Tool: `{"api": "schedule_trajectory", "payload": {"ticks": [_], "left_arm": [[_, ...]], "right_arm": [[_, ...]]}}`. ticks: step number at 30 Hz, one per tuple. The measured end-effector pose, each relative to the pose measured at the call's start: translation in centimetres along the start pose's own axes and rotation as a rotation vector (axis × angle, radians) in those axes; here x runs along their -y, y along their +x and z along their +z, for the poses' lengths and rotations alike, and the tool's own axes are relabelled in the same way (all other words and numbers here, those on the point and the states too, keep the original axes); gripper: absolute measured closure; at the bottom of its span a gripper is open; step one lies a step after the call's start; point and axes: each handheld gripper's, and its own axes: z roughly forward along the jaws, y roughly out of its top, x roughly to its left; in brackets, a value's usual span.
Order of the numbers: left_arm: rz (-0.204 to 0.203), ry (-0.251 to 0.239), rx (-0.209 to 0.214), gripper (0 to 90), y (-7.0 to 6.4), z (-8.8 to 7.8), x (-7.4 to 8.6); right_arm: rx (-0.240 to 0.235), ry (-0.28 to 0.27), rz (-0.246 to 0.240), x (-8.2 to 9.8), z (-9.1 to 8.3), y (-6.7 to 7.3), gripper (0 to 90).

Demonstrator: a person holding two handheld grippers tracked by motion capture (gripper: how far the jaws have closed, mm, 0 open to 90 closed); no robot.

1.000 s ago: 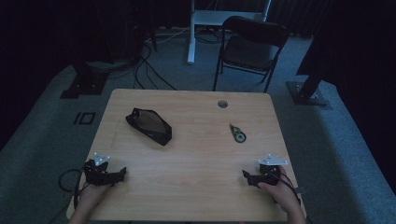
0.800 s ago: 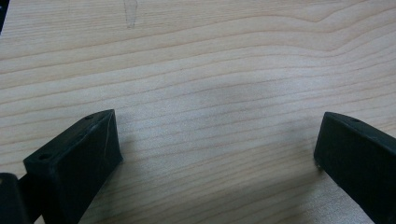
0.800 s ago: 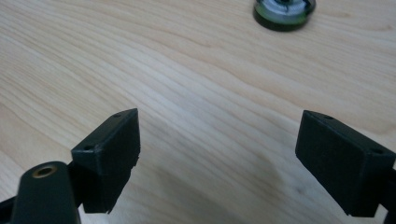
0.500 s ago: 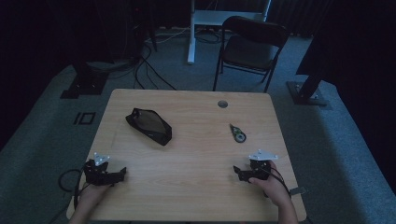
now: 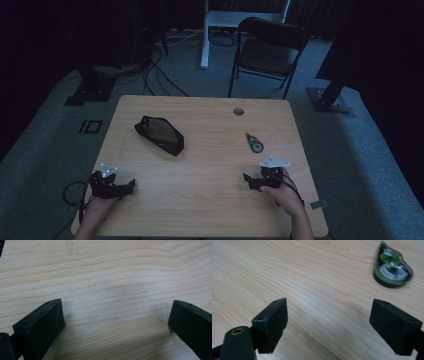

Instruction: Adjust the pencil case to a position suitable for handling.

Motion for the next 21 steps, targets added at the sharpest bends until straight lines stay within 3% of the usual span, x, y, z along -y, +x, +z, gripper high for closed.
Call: {"api": "schedule_trajectory", "payload": {"ticks": [21], "left_arm": [[0.000,0.000,0.000,0.6,0.0,0.0,0.0]], "right_arm": [[-0.058,-0.008,-0.078,-3.5,2.7,2.7,16.9]]}}
